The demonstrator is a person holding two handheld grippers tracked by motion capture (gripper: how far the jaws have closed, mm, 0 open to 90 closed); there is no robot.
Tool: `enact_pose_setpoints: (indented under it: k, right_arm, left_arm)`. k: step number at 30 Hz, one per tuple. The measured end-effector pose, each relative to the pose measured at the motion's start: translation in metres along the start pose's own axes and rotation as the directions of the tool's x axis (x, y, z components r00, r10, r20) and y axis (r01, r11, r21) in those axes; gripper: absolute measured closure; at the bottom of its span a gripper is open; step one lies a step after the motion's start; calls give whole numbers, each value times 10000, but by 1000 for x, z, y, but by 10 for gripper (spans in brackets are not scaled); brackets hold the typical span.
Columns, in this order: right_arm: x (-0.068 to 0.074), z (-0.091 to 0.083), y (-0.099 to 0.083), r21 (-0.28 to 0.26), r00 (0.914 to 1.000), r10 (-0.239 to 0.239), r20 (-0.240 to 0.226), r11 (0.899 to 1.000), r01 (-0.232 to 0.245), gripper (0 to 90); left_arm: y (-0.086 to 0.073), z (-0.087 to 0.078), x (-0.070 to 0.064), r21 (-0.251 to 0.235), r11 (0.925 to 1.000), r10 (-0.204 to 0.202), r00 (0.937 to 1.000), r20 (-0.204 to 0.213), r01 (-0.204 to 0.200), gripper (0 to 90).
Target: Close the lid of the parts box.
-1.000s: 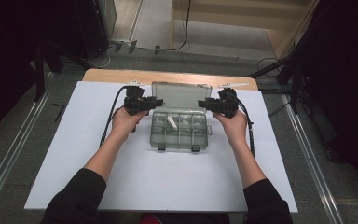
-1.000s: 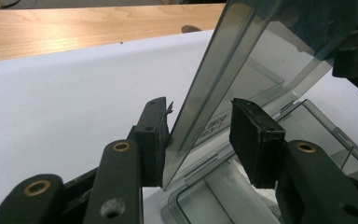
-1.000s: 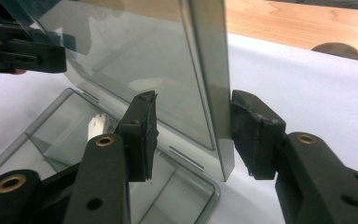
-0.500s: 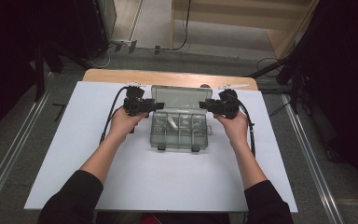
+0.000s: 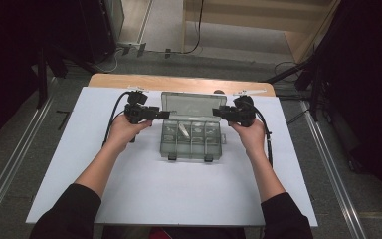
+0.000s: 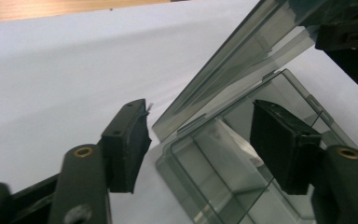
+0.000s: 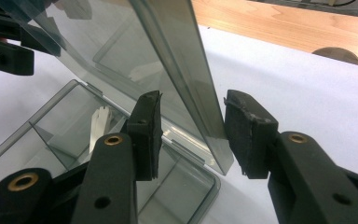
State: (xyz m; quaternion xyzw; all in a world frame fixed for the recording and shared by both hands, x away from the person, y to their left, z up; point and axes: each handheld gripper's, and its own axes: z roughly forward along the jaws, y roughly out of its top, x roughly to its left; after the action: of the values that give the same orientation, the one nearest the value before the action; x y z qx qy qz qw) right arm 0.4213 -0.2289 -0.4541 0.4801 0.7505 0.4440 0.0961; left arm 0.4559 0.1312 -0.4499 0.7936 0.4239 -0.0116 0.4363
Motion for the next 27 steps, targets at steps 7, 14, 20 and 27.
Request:
enact_pose_setpoints:
  k: [7,14,20,27]
  right_arm:
    - [1,-1,1,-40,10000,-47,-38,10000,47,576]
    - [1,-1,1,-77,9999,-123,-48,9999,123,576]
    - [0,-2,2,-161,9998,-66,-167,9999,63,572]
    - [1,-2,3,-145,9998,-100,-160,9998,97,565]
  left_arm:
    - [1,-18,3,117,9998,157,9995,-261,-154,642]
    - [7,-27,11,154,9995,265,9996,-130,-263,857]
    - [34,-33,5,113,9989,448,9990,-26,-448,894]
    - [53,-26,-9,212,9944,1039,9945,-92,-1036,890]
